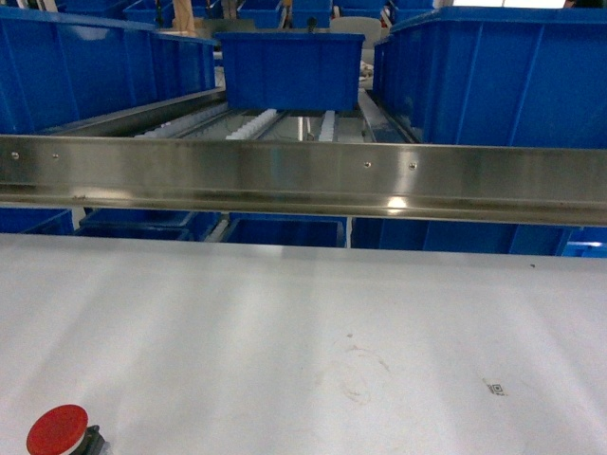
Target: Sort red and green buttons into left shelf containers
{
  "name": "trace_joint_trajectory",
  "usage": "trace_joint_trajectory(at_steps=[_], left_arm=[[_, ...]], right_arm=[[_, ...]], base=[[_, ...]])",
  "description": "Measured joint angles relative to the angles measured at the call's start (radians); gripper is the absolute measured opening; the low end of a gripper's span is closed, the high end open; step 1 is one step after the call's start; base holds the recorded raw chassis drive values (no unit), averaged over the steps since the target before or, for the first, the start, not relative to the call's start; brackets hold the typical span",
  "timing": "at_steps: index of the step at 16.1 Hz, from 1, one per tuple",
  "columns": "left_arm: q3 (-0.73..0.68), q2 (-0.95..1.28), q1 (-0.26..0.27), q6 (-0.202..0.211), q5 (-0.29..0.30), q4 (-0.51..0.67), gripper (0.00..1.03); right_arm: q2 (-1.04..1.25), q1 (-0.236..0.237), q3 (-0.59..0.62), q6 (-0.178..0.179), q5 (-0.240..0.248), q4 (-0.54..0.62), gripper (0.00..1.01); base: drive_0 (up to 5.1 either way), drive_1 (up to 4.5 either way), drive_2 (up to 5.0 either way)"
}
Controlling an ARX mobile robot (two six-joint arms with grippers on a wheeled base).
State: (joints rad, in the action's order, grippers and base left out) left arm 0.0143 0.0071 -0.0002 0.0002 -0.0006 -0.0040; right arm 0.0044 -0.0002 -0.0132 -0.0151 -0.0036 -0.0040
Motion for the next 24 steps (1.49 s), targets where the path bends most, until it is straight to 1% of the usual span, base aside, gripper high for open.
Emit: trace_joint_trajectory(at_steps=[18, 19, 20, 21, 23, 24], left_arm=[[0.000, 0.000, 0.000, 0.000, 0.000, 0.000, 0.98], [0.000, 0.000, 0.000, 0.000, 0.000, 0.000, 0.98], [0.000, 0.000, 0.000, 0.000, 0.000, 0.000, 0.98], [0.000, 0.007, 0.000, -0.001, 0.001, 0.006, 0.98], [0.000, 0.099, -0.036, 0.005, -0.012, 0.113, 0.98], [0.000, 0.163, -0.048, 0.008, -0.020, 0.170, 0.98]], right_arm=[[0.002, 0.000, 0.000, 0.000, 0.001, 0.007, 0.98], [0.027, 0.000, 0.001, -0.008, 0.008, 0.064, 0.98], [0.054, -0.005, 0.002, -0.011, -0.005, 0.088, 0.98], [0.106, -0.031, 0.003, -0.015, -0.023, 0.117, 0.98], [0.239, -0.089, 0.003, -0.029, -0.065, 0.241, 0.98], [0.301, -0.109, 0.003, -0.037, -0.089, 0.296, 0.98]], base=[[0.0, 0.00, 0.0], [0.0, 0.00, 0.0], [0.0, 0.00, 0.0], [0.0, 0.00, 0.0], [0.0, 0.00, 0.0], [0.0, 0.00, 0.0]])
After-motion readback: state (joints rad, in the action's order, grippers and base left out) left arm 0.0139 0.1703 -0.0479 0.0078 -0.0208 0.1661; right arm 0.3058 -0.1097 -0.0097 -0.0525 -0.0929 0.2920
